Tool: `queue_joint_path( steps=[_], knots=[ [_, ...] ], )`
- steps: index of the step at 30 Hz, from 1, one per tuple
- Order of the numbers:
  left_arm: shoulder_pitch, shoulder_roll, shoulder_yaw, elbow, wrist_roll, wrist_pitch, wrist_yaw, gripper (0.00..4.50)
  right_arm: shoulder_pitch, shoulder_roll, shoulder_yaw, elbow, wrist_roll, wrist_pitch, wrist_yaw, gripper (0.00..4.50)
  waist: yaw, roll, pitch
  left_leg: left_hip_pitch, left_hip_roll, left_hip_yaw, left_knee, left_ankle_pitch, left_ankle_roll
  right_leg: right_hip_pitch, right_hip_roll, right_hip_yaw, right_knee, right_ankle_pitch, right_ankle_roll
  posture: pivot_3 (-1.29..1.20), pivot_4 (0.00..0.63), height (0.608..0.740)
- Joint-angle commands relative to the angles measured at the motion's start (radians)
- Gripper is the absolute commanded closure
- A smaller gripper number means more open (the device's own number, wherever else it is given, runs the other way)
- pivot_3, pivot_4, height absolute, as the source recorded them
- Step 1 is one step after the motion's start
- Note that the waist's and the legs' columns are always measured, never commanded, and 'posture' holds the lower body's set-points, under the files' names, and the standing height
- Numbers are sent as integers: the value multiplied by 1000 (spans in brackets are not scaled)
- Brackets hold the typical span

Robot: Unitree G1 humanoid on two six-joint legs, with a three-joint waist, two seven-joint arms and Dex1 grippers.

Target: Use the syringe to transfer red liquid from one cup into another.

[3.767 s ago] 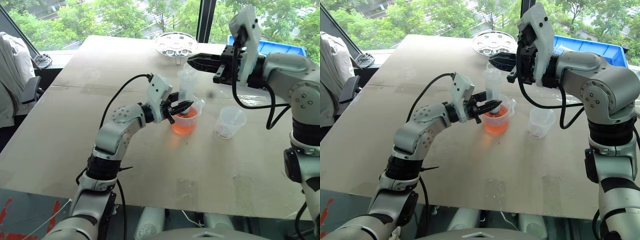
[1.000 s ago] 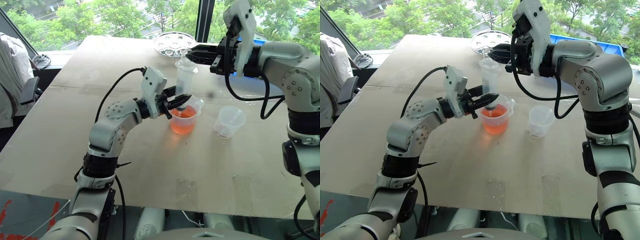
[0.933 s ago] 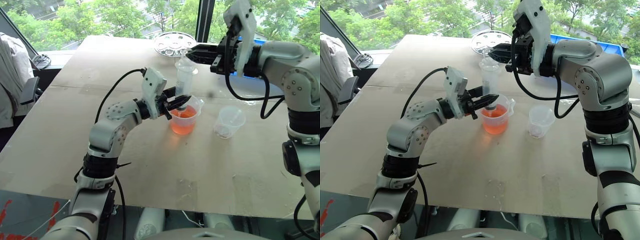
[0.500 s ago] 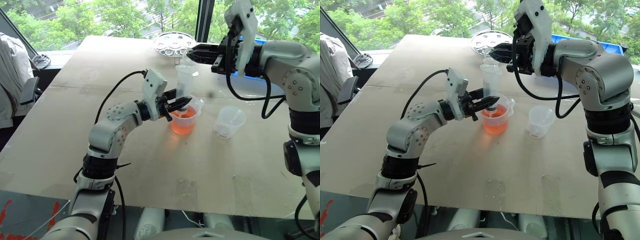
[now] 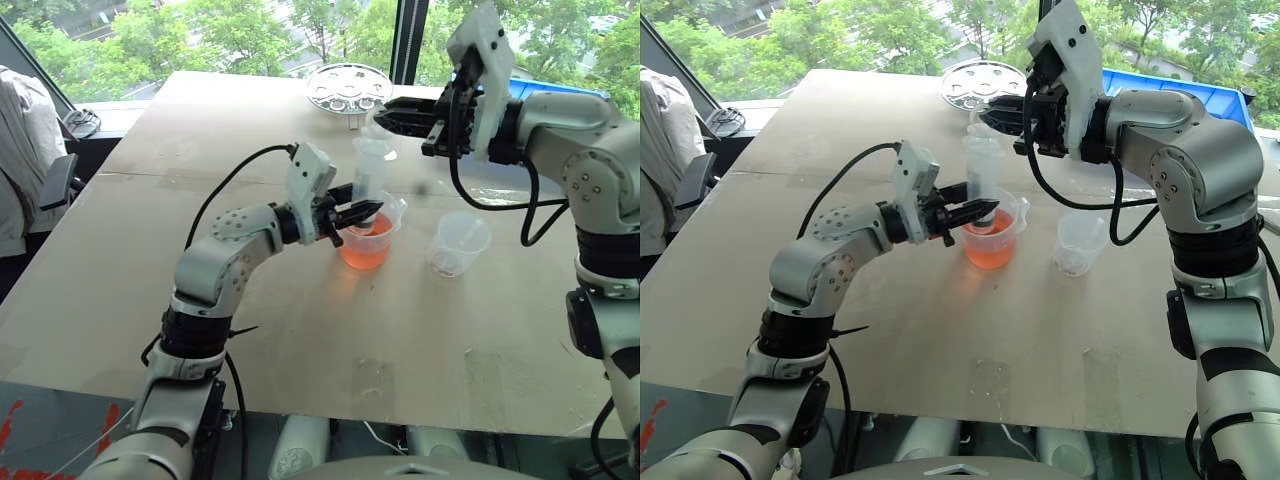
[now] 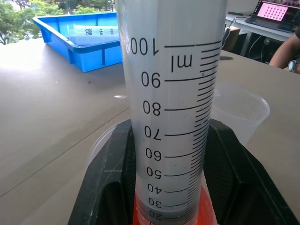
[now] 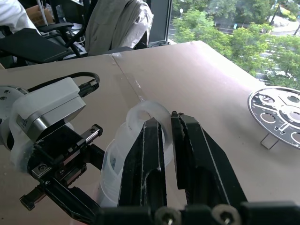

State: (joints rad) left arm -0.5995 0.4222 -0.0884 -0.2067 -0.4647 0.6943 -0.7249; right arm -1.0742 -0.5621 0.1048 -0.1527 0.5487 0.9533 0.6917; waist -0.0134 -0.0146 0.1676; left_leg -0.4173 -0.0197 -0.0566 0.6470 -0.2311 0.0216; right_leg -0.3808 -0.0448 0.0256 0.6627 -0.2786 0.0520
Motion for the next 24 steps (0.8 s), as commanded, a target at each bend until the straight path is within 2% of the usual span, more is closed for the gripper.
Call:
queue_joint_path(
  steps=[1, 24],
  knots=[
    [26, 22, -51, -36, -15, 49, -43, 3103, -63, -24, -67, 4, -56, -86, -30, 4462, 0, 0, 0, 0, 0, 0, 0, 0, 0, 0, 0, 0, 0, 0, 0, 0, 150, 740],
    [30, 44, -68, -53, -16, 90, -47, 3103, -81, -38, -63, 42, -67, -130, -28, 4462, 0, 0, 0, 0, 0, 0, 0, 0, 0, 0, 0, 0, 0, 0, 0, 0, 150, 740]
  ],
)
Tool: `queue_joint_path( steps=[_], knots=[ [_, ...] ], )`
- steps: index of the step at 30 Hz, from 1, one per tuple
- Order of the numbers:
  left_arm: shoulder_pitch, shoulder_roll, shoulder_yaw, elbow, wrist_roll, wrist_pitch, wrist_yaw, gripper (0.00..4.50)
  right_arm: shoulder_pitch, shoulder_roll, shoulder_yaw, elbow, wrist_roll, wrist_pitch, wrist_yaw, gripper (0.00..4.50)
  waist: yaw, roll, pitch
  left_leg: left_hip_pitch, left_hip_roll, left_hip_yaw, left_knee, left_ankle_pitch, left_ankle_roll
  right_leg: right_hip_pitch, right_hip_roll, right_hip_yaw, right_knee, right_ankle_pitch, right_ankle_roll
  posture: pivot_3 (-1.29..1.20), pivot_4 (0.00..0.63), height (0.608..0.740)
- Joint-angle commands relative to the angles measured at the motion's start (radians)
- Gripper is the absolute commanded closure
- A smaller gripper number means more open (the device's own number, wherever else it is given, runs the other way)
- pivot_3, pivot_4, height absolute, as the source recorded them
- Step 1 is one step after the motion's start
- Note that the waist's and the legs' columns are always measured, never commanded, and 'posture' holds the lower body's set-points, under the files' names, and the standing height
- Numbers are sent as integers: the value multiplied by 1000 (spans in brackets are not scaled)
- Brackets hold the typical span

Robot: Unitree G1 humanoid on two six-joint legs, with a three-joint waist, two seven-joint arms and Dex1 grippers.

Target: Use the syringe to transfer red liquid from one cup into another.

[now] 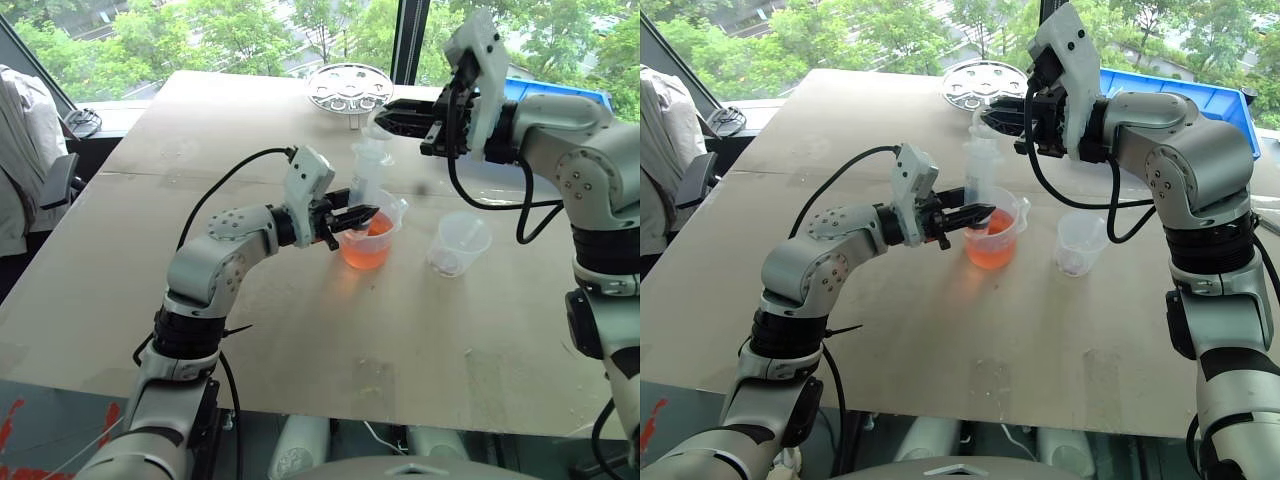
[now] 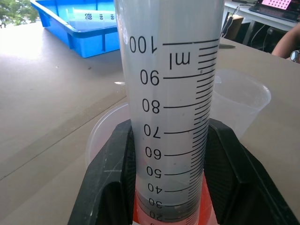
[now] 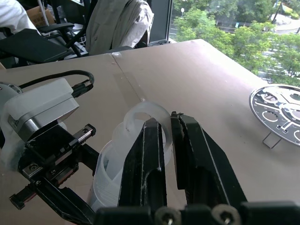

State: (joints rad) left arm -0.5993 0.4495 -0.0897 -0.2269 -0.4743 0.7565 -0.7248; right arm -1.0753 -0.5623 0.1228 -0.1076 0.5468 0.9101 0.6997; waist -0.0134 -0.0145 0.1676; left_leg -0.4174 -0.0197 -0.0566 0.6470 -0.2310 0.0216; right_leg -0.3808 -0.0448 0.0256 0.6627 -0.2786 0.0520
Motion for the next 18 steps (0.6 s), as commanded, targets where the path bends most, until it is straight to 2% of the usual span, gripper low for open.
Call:
queue_joint_path(
  steps=[1, 18],
  knots=[
    [29, 17, -66, -33, -6, 28, -47, 3103, -80, -39, -81, -3, -66, -88, -35, 4462, 0, 0, 0, 0, 0, 0, 0, 0, 0, 0, 0, 0, 0, 0, 0, 0, 150, 740],
    [32, 10, -67, -38, -9, 31, -40, 3103, -108, -45, -93, 39, -84, -108, -51, 4462, 0, 0, 0, 0, 0, 0, 0, 0, 0, 0, 0, 0, 0, 0, 0, 0, 150, 740]
  ],
)
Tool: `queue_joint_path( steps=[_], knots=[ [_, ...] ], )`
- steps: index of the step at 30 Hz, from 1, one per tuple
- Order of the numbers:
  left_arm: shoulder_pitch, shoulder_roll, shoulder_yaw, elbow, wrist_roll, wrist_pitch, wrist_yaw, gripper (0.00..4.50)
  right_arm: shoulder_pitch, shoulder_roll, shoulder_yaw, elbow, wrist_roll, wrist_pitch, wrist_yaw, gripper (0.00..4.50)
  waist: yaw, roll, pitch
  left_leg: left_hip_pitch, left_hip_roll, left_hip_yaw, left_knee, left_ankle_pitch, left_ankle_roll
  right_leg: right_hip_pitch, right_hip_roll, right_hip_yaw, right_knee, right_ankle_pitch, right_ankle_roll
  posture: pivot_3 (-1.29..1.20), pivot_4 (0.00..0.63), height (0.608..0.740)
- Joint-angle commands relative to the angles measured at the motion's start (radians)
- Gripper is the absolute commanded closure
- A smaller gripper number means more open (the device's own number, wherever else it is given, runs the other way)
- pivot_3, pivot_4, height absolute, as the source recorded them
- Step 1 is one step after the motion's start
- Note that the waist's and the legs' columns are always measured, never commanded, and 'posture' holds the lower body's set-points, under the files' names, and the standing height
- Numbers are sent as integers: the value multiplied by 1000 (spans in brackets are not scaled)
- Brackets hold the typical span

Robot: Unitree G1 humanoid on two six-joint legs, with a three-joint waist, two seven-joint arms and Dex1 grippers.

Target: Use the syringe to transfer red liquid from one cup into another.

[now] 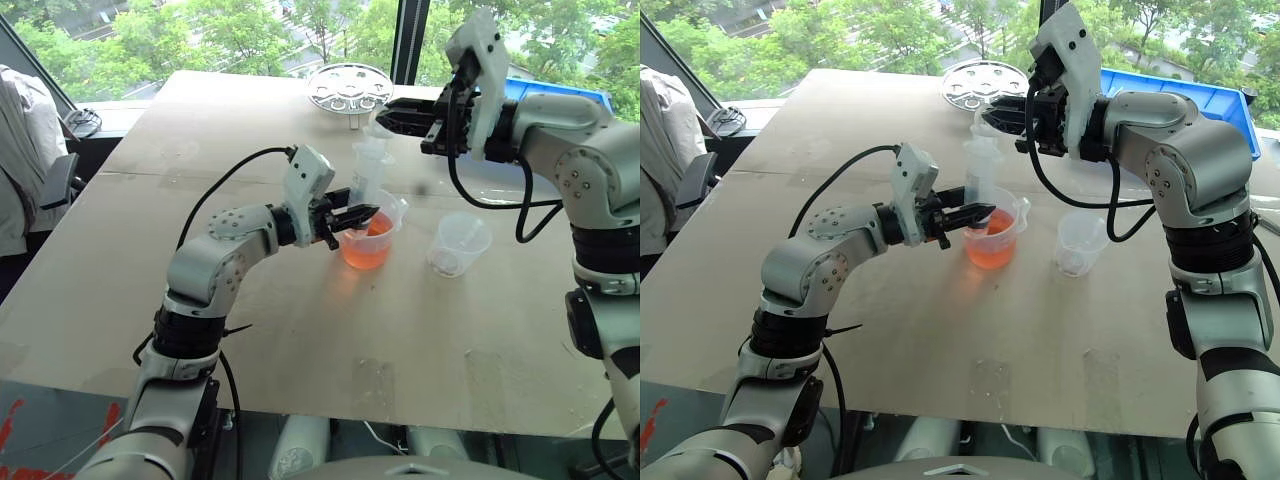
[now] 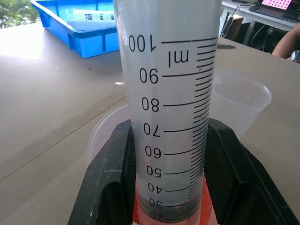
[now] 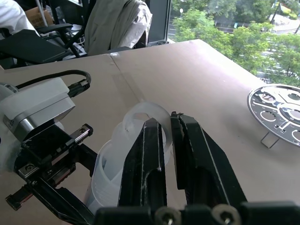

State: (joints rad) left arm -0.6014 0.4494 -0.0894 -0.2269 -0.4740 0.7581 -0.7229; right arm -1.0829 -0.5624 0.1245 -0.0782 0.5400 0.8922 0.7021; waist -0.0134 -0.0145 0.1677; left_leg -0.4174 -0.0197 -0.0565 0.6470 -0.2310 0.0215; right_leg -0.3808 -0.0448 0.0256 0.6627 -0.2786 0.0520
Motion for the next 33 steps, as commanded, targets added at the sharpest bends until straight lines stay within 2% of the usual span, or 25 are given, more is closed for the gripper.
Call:
queue_joint_path(
  steps=[1, 33],
  knots=[
    [33, 9, -68, -36, -9, 29, -42, 3103, -103, -46, -94, 13, -78, -92, -54, 4462, 0, 0, 0, 0, 0, 0, 0, 0, 0, 0, 0, 0, 0, 0, 0, 0, 150, 740],
    [44, 3, -69, -36, -9, 17, -37, 3103, -148, -65, -99, 72, -97, -121, -58, 4462, 0, 0, 0, 0, 0, 0, 0, 0, 0, 0, 0, 0, 0, 0, 0, 0, 150, 740]
  ],
)
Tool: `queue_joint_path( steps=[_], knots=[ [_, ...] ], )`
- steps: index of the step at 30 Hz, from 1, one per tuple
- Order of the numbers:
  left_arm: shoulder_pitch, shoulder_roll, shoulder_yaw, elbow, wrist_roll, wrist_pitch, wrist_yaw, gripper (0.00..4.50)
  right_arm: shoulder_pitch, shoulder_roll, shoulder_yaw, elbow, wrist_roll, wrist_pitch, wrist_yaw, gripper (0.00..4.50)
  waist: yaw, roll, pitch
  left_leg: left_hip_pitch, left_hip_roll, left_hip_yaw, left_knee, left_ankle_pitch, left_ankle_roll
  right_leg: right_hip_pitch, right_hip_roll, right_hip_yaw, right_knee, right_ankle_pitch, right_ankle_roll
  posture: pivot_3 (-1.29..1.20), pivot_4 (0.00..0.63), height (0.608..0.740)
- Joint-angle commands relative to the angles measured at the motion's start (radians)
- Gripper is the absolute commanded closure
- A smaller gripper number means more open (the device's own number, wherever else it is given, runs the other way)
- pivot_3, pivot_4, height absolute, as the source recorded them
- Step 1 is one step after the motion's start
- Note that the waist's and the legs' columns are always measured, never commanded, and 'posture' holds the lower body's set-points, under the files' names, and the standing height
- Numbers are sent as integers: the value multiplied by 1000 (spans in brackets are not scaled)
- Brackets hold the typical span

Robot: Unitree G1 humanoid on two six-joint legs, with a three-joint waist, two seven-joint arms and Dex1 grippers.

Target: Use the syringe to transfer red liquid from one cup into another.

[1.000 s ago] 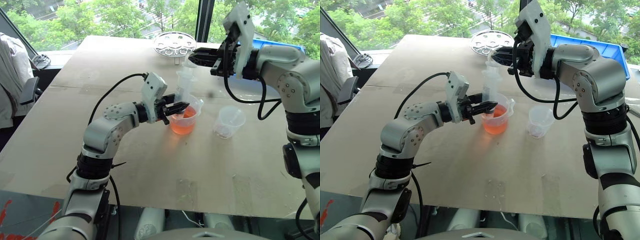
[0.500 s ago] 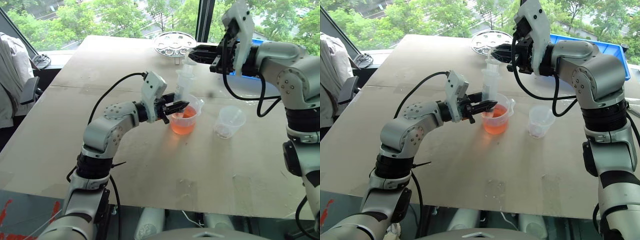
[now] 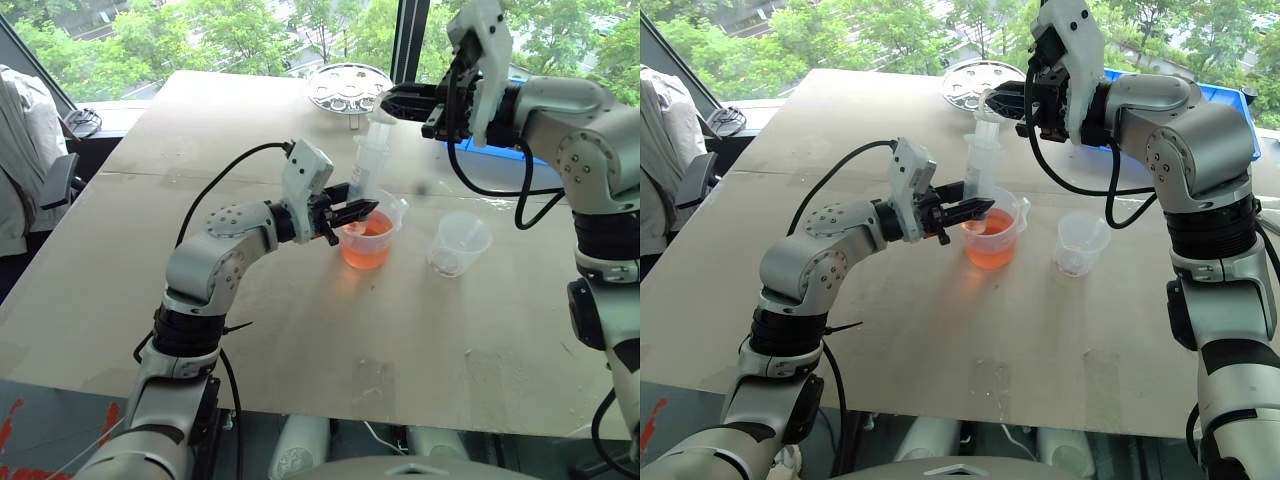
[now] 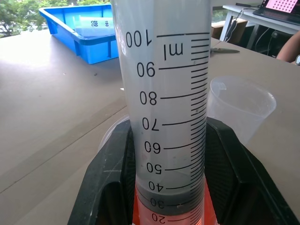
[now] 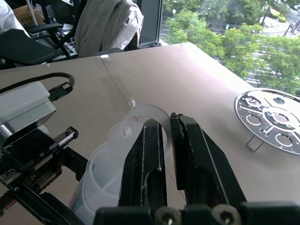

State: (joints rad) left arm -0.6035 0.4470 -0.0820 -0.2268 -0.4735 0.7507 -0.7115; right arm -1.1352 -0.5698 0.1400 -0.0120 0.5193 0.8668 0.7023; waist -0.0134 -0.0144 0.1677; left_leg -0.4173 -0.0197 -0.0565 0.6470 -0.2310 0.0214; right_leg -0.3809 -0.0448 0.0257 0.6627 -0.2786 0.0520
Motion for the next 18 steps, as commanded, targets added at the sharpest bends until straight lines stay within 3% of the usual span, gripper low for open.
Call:
queue_joint_path(
  steps=[1, 18],
  knots=[
    [45, 5, -76, -35, -10, 23, -48, 3103, -94, -57, -115, 3, -72, -90, -55, 4462, 0, 0, 0, 0, 0, 0, 0, 0, 0, 0, 0, 0, 0, 0, 0, 0, 150, 740],
    [25, -82, -10, -36, -25, -103, -56, 3103, -66, -63, -108, -25, -39, -69, -20, 4462, 0, 0, 0, 0, 0, 0, 0, 0, 0, 0, 0, 0, 0, 0, 0, 0, 150, 740]
  ],
)
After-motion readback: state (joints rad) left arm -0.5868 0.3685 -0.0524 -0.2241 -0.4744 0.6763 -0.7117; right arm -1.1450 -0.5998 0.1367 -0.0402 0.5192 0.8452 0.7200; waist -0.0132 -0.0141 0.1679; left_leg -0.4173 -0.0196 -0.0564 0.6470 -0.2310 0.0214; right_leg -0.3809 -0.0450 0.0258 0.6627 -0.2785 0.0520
